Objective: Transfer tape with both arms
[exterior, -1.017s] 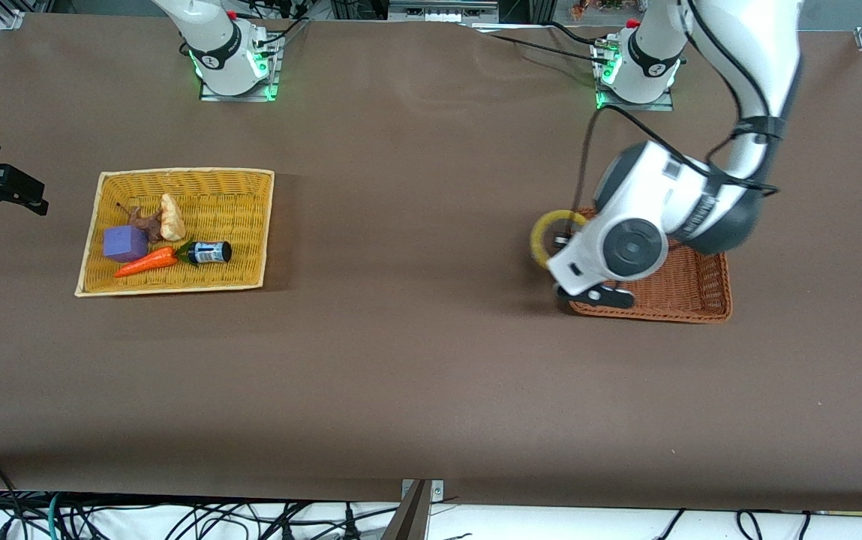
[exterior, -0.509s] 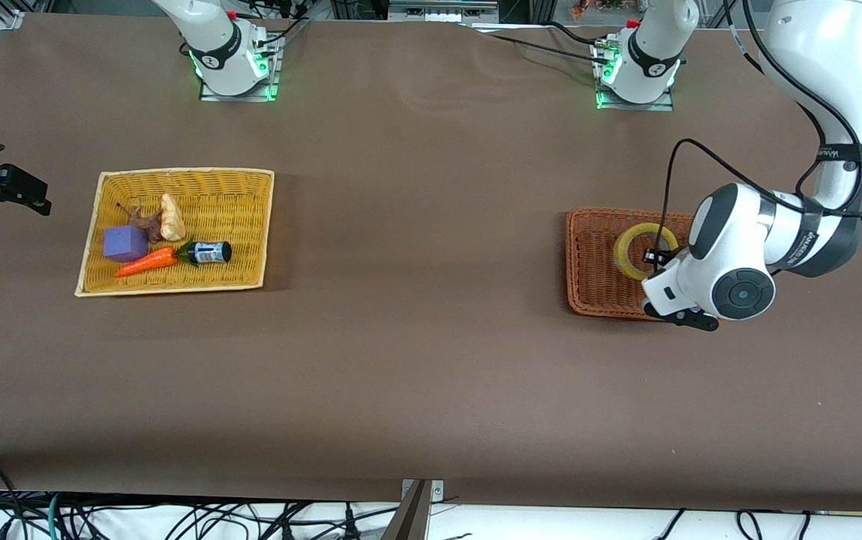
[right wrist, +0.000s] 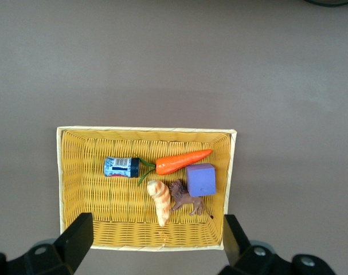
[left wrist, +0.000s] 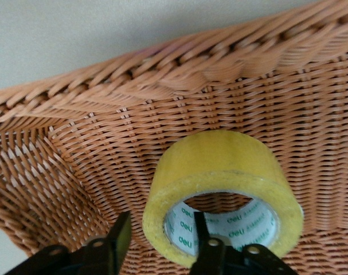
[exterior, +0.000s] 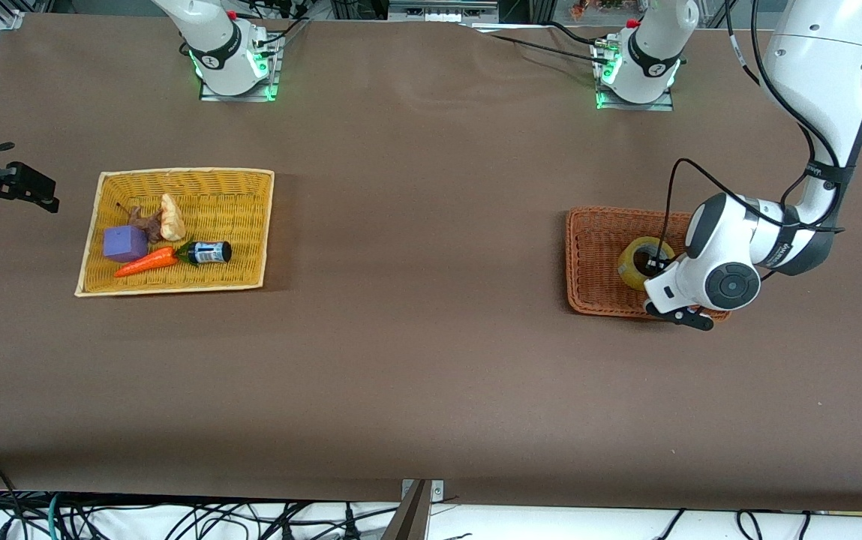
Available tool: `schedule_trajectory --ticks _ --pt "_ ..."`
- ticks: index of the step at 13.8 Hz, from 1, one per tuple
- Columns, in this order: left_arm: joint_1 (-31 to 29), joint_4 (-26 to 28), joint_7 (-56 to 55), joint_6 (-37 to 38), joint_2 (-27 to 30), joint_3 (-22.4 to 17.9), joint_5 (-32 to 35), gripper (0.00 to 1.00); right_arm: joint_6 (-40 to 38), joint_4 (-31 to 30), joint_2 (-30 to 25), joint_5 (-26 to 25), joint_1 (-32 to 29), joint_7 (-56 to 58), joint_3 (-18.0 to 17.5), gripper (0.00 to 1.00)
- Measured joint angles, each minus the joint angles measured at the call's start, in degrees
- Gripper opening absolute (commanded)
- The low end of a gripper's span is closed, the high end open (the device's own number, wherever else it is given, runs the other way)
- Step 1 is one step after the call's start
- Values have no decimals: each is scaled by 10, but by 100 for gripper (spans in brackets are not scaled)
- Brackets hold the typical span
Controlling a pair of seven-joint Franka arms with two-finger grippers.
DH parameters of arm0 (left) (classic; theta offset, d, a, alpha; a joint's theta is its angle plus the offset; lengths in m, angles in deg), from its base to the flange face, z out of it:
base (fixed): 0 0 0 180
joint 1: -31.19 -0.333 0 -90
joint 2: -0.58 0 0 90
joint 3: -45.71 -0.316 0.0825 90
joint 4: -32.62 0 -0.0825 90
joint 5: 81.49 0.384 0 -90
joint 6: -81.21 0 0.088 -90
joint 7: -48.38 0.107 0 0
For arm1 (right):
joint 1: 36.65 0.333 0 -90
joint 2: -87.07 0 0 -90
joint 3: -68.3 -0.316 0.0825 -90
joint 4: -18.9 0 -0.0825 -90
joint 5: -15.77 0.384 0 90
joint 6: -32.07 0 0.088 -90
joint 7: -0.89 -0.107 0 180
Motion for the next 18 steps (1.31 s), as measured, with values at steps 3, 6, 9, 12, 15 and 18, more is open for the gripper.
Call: schedule_trajectory --ticks 3,6,9,12,15,18 --pt "0 -16 0 18 40 28 0 100 -3 3 0 0 0 0 1 100" --pt "0 -29 -2 43 116 73 0 100 -3 3 0 0 0 0 0 100" --pt "2 -95 -3 129 181 93 -40 100 -3 3 0 0 0 0 1 100" --pt "1 -191 -2 212 203 82 -71 100 -4 3 0 0 0 0 1 100" --pt "63 -220 -4 221 212 -25 -100 100 -4 3 0 0 0 0 1 100" --pt "106 -172 -2 174 237 -122 -167 100 -4 4 0 0 0 0 0 100"
